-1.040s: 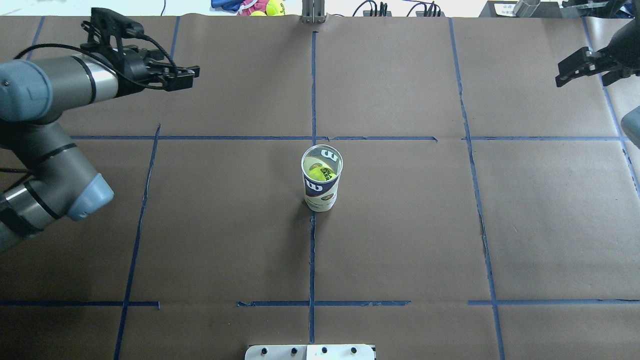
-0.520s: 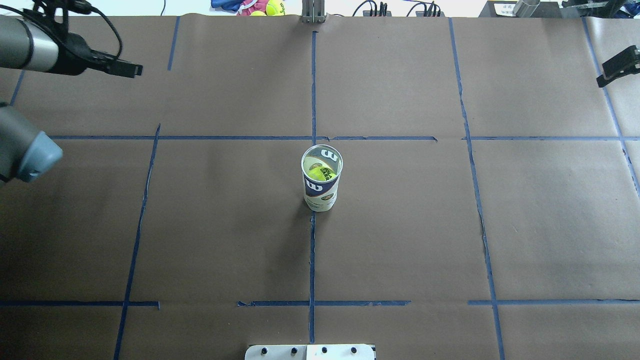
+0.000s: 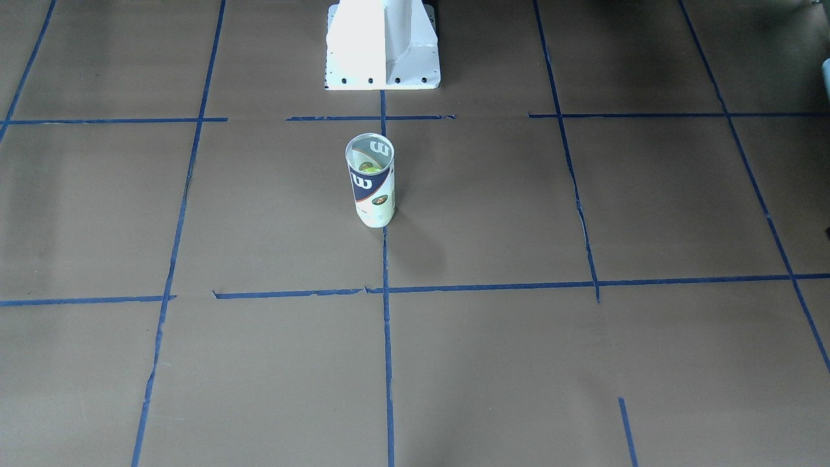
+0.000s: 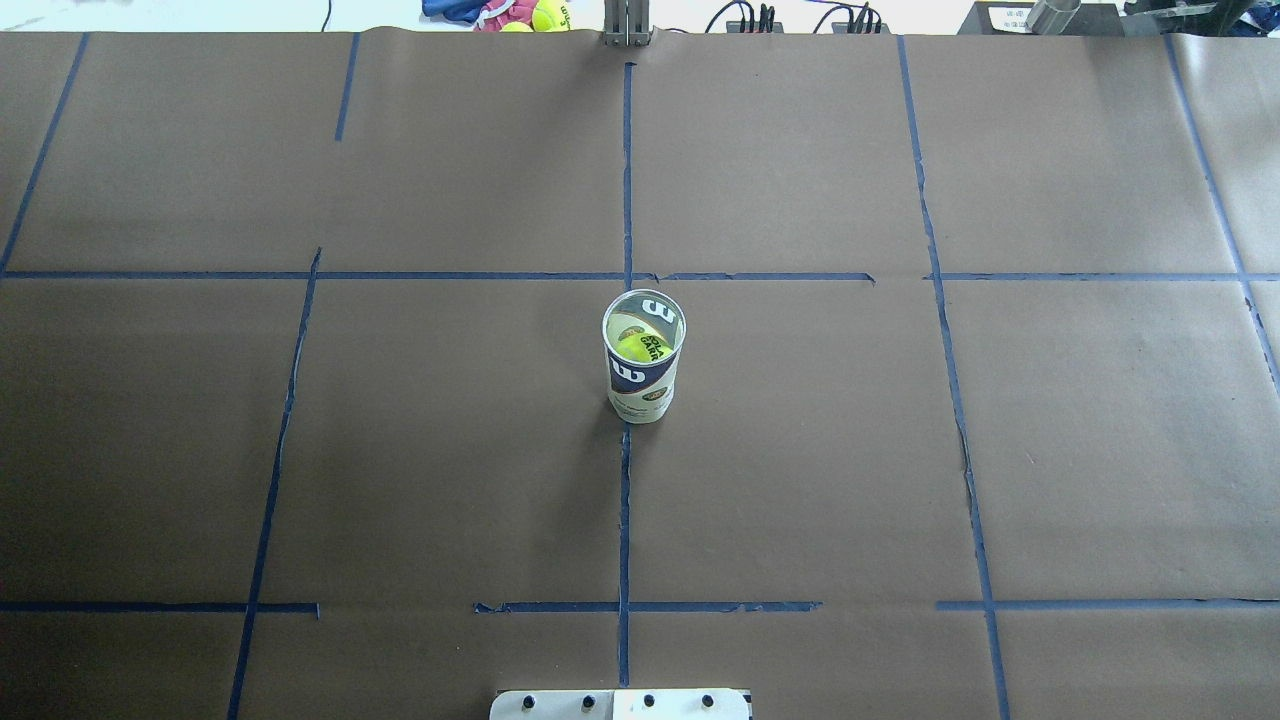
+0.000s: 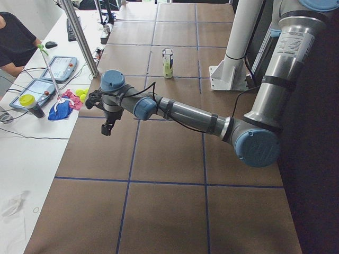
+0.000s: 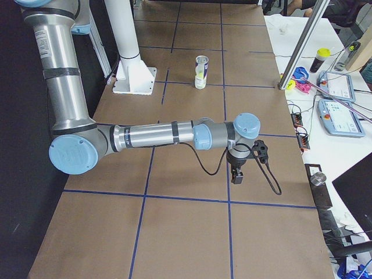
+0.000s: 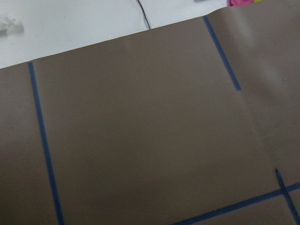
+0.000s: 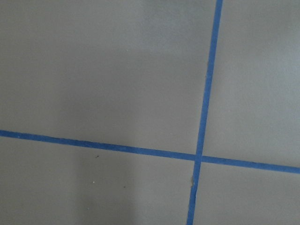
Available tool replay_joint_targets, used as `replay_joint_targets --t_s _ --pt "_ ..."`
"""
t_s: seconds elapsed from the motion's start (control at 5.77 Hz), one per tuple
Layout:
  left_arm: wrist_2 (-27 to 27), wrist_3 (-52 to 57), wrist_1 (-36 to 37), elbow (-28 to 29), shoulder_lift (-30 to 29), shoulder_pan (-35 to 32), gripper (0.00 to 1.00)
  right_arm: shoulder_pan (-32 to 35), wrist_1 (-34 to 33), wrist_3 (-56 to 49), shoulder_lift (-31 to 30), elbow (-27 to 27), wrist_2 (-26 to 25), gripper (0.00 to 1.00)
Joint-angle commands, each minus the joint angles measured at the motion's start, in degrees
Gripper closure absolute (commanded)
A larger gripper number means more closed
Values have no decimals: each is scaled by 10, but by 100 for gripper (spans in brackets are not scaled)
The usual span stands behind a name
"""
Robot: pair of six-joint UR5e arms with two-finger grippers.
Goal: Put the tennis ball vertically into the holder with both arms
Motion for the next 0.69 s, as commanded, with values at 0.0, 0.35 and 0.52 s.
replay_joint_targets --t_s 0.0,0.35,0.52 --pt "-8 95 209 -7 4 -31 0 23 0 -42 -33 1 0 0" --pt "-9 100 231 -4 87 -68 0 27 0 -42 -37 5 1 0" --pt "-11 97 199 -3 108 -68 0 27 0 -43 -45 7 -1 0"
